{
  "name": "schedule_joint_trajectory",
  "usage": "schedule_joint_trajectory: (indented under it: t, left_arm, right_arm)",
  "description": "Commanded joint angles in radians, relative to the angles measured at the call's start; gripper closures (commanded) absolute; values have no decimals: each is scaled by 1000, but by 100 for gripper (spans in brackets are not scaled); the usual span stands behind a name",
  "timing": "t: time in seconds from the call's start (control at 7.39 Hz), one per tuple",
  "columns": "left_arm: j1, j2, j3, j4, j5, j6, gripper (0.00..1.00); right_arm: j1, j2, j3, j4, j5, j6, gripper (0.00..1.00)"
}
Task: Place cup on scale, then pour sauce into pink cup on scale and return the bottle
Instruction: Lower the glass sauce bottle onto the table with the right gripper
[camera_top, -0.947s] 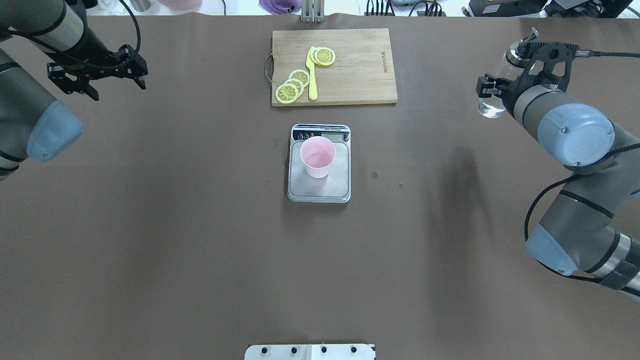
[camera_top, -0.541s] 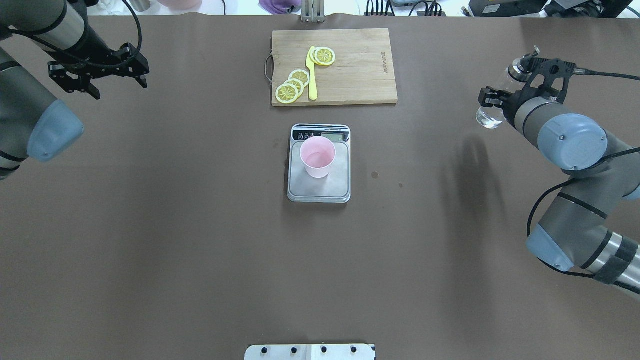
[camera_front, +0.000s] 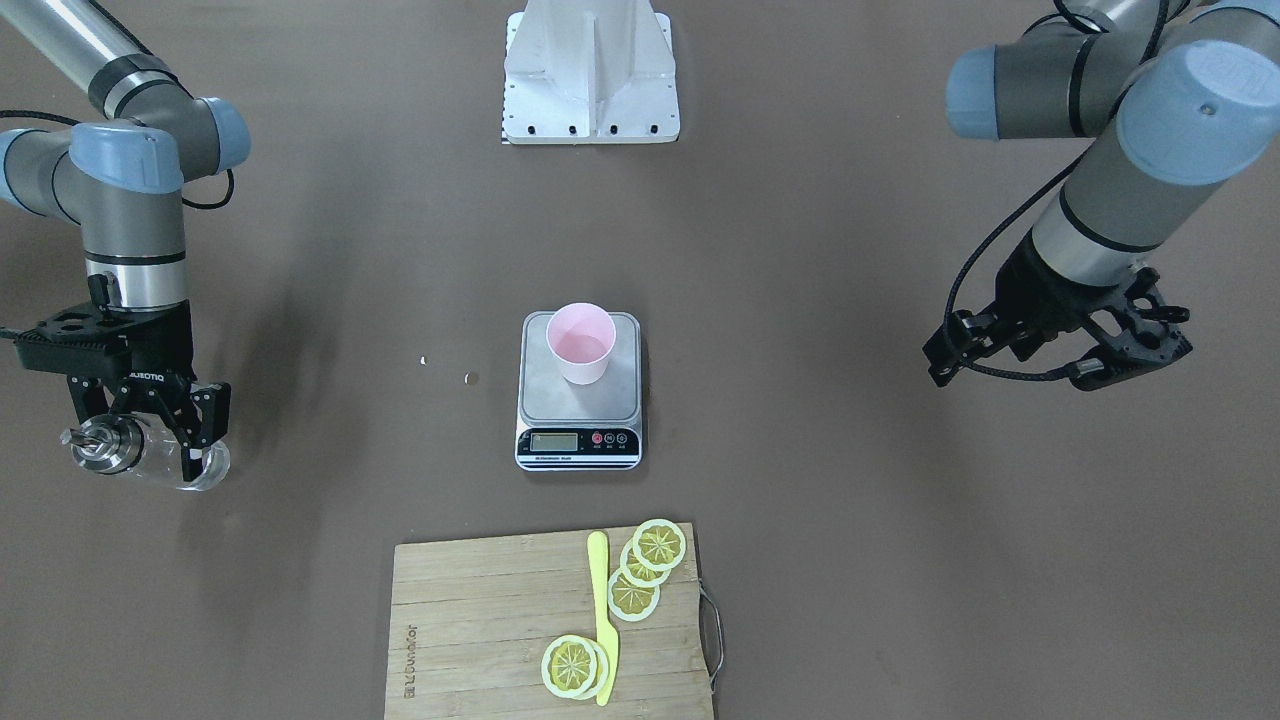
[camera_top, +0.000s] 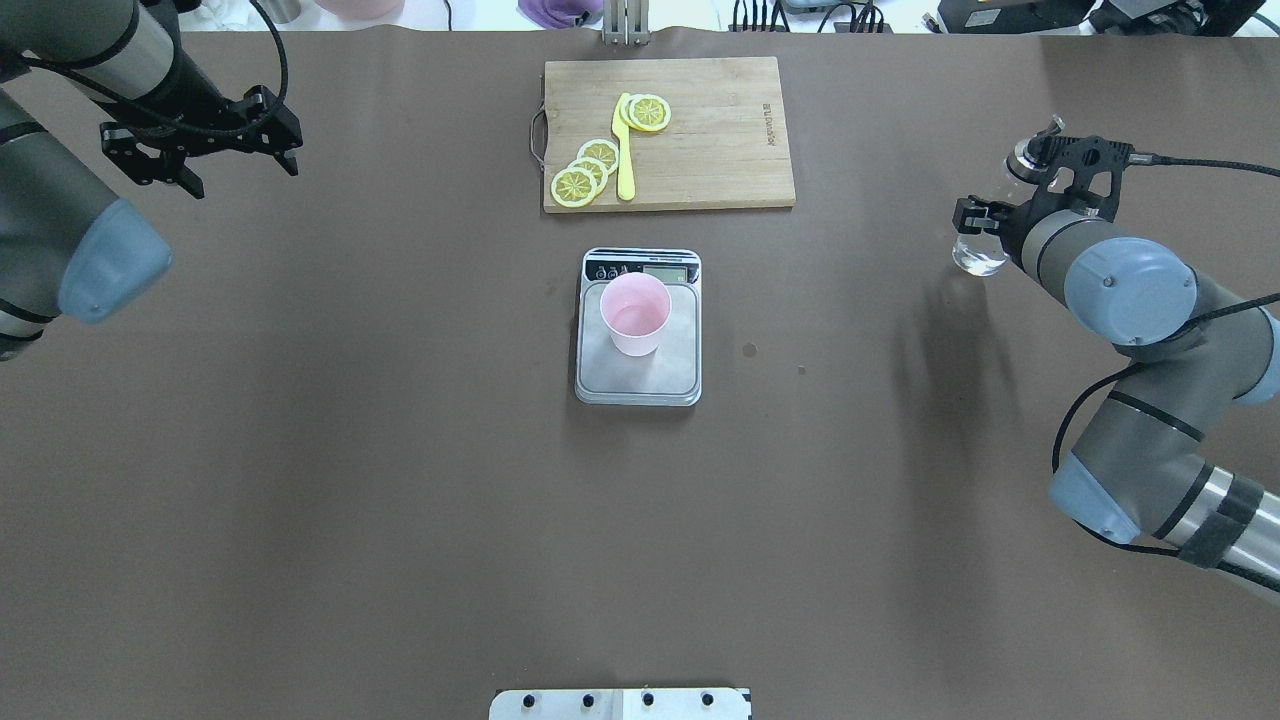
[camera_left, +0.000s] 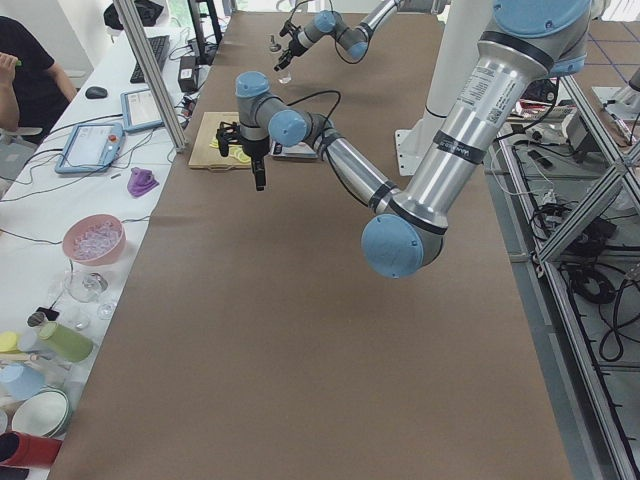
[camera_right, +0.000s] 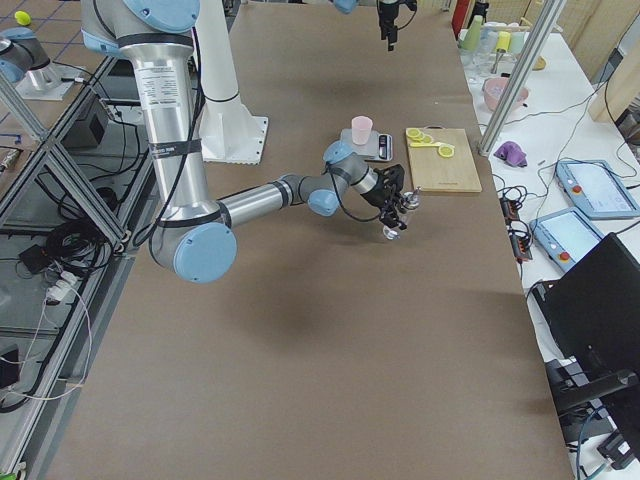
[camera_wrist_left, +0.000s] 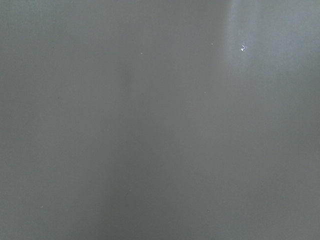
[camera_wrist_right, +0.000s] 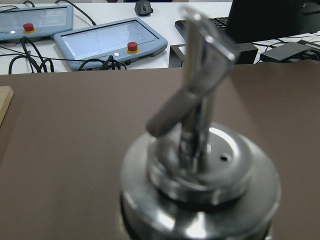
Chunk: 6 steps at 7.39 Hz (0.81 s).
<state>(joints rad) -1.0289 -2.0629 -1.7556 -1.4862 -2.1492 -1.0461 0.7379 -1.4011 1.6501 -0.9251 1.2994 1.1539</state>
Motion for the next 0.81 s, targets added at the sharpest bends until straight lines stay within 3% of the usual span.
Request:
schedule_joint_trajectory:
  t: [0.0,0.27,0.41,0.54,0.68]
  left_arm:
    - [1,1,-1,1,0,-2,1]
    - [3,1,2,0,0,0,1]
    - [3,1,2,0,0,0,1]
    - [3,1,2,0,0,0,1]
    - [3,1,5,0,0,0,1]
  right_arm:
    - [-18,4,-22,0,-3,-3,100]
    - [-18,4,-16,0,-2,-63,100]
    - [-20,7,-18,0,-3,-62,49]
    - [-20,7,-18,0,-6,-59,18]
    - [-22,4,-16,0,-8,-53,18]
